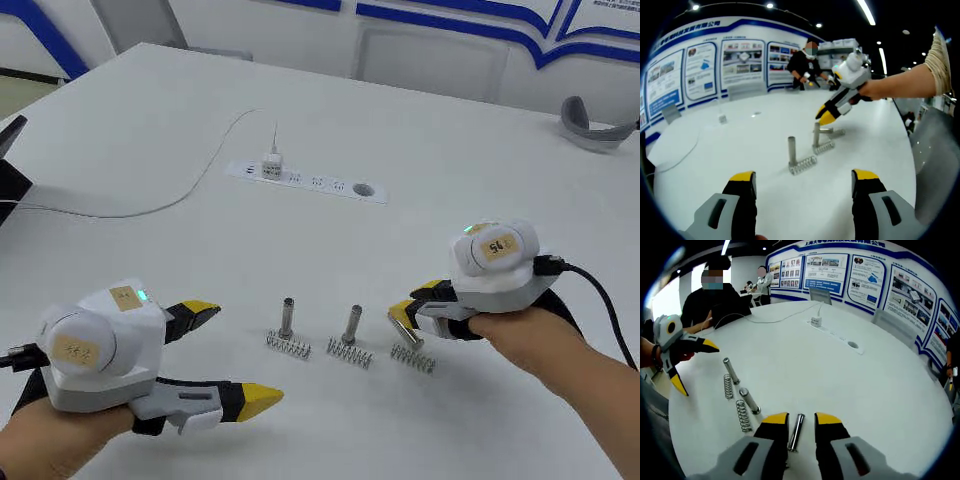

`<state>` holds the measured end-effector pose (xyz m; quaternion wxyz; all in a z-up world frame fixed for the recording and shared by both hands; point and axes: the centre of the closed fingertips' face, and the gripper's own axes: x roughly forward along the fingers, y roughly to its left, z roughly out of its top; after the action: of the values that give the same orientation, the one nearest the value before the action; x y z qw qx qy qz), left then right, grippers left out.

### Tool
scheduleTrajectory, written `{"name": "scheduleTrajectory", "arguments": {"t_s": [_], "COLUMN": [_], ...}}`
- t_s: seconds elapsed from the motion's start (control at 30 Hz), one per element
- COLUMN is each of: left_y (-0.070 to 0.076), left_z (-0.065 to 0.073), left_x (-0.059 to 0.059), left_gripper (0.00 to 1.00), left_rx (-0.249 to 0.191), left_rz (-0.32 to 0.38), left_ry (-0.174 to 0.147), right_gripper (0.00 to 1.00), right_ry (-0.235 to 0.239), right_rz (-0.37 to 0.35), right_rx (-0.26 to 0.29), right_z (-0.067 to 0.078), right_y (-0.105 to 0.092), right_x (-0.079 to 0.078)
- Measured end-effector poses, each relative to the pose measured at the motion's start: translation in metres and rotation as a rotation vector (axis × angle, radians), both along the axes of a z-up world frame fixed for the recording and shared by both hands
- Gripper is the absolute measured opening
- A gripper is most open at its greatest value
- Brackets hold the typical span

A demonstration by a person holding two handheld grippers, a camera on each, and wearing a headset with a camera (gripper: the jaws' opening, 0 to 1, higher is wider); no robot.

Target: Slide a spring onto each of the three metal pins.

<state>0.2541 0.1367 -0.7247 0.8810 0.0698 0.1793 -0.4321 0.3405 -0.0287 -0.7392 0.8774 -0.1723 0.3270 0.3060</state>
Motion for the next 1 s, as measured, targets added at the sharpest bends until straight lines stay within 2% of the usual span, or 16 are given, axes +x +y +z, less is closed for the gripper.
{"name": "scheduleTrajectory", "arguments": {"t_s": [0.23, 0.37, 0.47, 0.67, 1.0], "left_y": [0.0, 0.0, 0.0, 0.0, 0.0], "left_z": [-0.001, -0.001, -0.002, -0.002, -0.003], "left_x": [0.001, 0.002, 0.002, 0.002, 0.004], "left_gripper": [0.79, 0.79, 0.78, 0.78, 0.78], "left_rx": [-0.004, -0.006, -0.005, -0.006, -0.009], "left_rz": [0.002, 0.002, 0.002, 0.001, 0.002], "left_ry": [0.002, 0.002, 0.003, 0.004, 0.005], "right_gripper": [0.16, 0.16, 0.15, 0.1, 0.11], "right_ry": [0.048, 0.06, 0.067, 0.096, 0.12], "right_rz": [-0.02, -0.029, -0.034, -0.059, -0.079], "right_rx": [-0.036, -0.031, -0.048, -0.056, -0.051], "right_z": [-0.013, -0.015, -0.017, -0.024, -0.027], "right_y": [0.0, 0.002, 0.003, 0.001, 0.001], "right_x": [0.001, 0.004, 0.004, 0.005, 0.006]}}
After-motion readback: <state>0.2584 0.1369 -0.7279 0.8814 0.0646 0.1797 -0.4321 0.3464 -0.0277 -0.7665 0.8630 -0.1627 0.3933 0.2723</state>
